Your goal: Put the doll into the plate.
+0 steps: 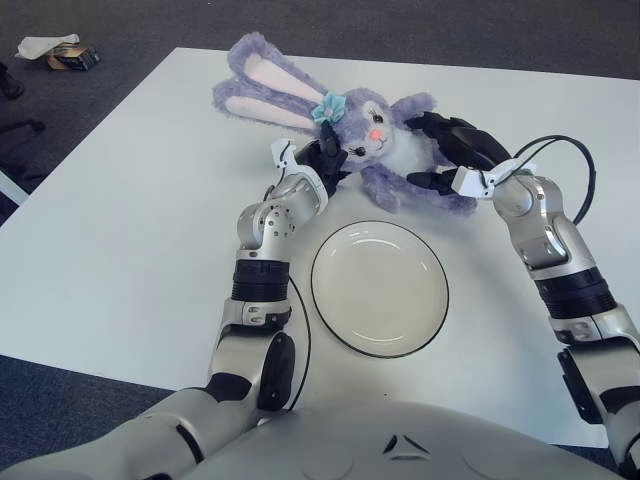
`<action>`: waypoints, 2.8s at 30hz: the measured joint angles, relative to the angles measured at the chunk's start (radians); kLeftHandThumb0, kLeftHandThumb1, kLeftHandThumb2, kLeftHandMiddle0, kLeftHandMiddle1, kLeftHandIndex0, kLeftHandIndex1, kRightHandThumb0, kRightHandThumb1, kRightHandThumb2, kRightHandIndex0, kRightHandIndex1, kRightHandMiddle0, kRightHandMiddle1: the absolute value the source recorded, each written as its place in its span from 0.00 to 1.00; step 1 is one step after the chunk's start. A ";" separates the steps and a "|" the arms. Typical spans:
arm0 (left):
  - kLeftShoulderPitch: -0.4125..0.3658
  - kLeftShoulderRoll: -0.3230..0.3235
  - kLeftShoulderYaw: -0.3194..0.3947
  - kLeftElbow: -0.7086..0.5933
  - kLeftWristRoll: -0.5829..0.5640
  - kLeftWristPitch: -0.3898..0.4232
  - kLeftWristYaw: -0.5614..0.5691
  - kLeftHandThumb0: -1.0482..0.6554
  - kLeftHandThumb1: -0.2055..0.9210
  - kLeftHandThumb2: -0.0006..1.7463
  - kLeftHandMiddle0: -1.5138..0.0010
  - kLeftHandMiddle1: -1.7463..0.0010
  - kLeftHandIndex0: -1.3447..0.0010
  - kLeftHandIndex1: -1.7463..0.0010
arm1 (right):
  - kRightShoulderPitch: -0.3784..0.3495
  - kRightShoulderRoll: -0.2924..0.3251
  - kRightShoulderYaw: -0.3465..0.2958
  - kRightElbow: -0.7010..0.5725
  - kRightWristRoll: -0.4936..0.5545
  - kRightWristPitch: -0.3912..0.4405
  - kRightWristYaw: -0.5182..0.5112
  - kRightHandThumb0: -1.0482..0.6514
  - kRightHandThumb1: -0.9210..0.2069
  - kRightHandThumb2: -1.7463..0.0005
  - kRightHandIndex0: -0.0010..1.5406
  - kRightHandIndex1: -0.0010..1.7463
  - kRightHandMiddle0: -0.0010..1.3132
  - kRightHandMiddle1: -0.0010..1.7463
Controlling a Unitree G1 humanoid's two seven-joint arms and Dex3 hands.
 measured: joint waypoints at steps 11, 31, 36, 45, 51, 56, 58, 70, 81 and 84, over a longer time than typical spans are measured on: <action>0.000 0.000 -0.003 0.012 0.000 -0.001 -0.005 0.21 0.77 0.52 0.93 0.14 1.00 0.00 | -0.007 0.000 -0.034 -0.135 -0.018 0.094 0.003 0.00 0.00 0.60 0.00 0.10 0.00 0.25; -0.002 0.000 -0.009 0.043 0.001 -0.032 -0.015 0.24 0.72 0.58 0.98 0.15 1.00 0.05 | 0.001 -0.014 -0.056 -0.195 -0.024 0.079 -0.007 0.00 0.00 0.58 0.00 0.25 0.00 0.26; -0.003 0.000 -0.012 0.055 0.001 -0.049 -0.019 0.23 0.75 0.56 0.98 0.18 1.00 0.19 | 0.004 -0.014 -0.057 -0.199 -0.017 0.080 0.006 0.00 0.00 0.59 0.00 0.20 0.00 0.22; -0.004 0.000 -0.022 0.068 0.003 -0.065 -0.024 0.21 0.80 0.52 1.00 0.30 1.00 0.23 | 0.005 -0.012 -0.044 -0.199 -0.010 0.109 0.071 0.00 0.00 0.62 0.00 0.13 0.00 0.18; -0.004 0.000 -0.030 0.080 0.011 -0.083 -0.024 0.21 0.82 0.49 1.00 0.36 1.00 0.27 | 0.004 -0.001 -0.020 -0.162 -0.007 0.110 0.088 0.00 0.00 0.62 0.00 0.10 0.00 0.17; -0.004 0.000 -0.033 0.089 0.014 -0.102 -0.023 0.21 0.85 0.47 1.00 0.41 1.00 0.34 | 0.001 0.004 -0.012 -0.127 -0.005 0.113 0.094 0.00 0.00 0.62 0.00 0.08 0.00 0.18; -0.004 0.000 -0.033 0.092 0.016 -0.110 -0.023 0.21 0.87 0.47 1.00 0.41 1.00 0.36 | -0.004 0.008 -0.008 -0.105 -0.004 0.107 0.090 0.00 0.00 0.61 0.00 0.08 0.00 0.18; -0.004 0.000 -0.034 0.105 0.014 -0.136 -0.030 0.21 0.88 0.46 0.98 0.26 1.00 0.20 | -0.018 0.042 0.020 0.027 0.002 0.056 0.043 0.00 0.00 0.61 0.00 0.08 0.00 0.20; -0.004 0.000 -0.033 0.110 0.010 -0.137 -0.032 0.18 0.90 0.46 0.95 0.19 1.00 0.04 | -0.057 0.058 0.027 0.094 0.009 0.048 0.025 0.00 0.00 0.60 0.00 0.07 0.00 0.22; -0.004 0.000 -0.033 0.111 0.011 -0.138 -0.032 0.17 0.92 0.46 0.93 0.16 1.00 0.01 | -0.067 0.066 0.032 0.115 0.010 0.051 0.020 0.00 0.00 0.60 0.00 0.07 0.00 0.22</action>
